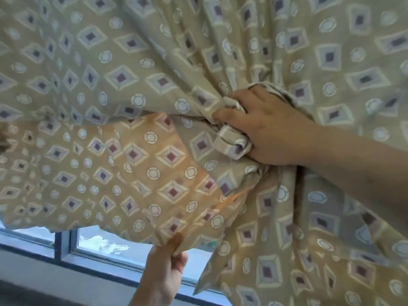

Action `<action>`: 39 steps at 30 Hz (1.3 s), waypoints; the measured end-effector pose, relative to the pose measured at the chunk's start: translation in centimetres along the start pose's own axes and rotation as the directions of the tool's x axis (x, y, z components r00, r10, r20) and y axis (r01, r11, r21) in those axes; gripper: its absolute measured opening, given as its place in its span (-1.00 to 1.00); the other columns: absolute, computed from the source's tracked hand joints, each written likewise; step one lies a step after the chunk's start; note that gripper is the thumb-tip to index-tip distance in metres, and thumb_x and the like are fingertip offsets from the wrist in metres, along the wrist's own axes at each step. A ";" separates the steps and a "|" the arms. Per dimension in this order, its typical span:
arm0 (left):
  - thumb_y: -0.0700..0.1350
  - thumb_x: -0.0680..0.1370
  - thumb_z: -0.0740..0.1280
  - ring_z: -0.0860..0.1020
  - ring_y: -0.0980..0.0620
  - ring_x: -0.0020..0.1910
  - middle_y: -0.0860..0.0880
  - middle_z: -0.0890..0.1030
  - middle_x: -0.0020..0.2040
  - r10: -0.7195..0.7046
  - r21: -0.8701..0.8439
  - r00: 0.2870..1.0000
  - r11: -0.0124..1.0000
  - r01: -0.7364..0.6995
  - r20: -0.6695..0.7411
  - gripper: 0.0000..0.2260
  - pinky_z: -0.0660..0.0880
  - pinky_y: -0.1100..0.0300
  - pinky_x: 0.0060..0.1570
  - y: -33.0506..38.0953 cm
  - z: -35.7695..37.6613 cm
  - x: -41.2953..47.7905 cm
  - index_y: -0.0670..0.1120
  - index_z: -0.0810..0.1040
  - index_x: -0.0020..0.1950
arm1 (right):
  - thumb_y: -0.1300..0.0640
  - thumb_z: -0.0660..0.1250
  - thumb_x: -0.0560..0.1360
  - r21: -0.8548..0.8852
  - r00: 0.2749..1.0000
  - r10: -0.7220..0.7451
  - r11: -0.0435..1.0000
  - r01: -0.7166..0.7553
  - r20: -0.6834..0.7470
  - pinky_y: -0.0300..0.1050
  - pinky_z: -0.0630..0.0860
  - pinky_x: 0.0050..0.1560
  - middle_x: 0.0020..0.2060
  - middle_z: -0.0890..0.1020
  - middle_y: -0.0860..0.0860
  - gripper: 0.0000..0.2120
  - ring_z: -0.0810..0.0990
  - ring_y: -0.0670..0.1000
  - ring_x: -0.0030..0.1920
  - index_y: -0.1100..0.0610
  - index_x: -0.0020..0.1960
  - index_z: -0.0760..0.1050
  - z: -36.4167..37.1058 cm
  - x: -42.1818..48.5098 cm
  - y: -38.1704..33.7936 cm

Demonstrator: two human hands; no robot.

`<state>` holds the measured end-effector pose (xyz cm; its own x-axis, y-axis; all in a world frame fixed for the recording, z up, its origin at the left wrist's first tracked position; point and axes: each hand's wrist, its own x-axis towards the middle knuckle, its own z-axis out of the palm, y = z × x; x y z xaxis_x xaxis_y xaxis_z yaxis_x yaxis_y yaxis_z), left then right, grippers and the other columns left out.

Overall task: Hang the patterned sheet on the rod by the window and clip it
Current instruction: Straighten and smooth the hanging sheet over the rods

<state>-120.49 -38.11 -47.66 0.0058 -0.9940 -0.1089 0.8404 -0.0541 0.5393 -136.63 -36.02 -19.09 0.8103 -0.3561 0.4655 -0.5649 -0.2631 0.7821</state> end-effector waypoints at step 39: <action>0.02 0.35 0.48 0.54 0.37 0.12 0.28 0.63 0.09 0.427 0.385 0.869 0.780 -0.493 0.249 -0.67 0.41 0.12 0.24 -8.8 7.6 2.2 0.20 0.56 0.09 | -0.41 0.15 0.41 0.399 0.915 0.403 0.840 -0.369 -0.002 0.01 0.30 0.22 0.23 0.45 0.12 -0.29 0.40 0.16 0.23 0.12 0.29 0.45 9.5 -5.1 -0.1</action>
<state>-132.00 -40.57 -46.32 0.2287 -0.9108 0.3438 0.4440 0.4119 0.7958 -142.14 -42.70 -25.50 0.5141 -0.4303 0.7420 -0.8355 -0.4468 0.3198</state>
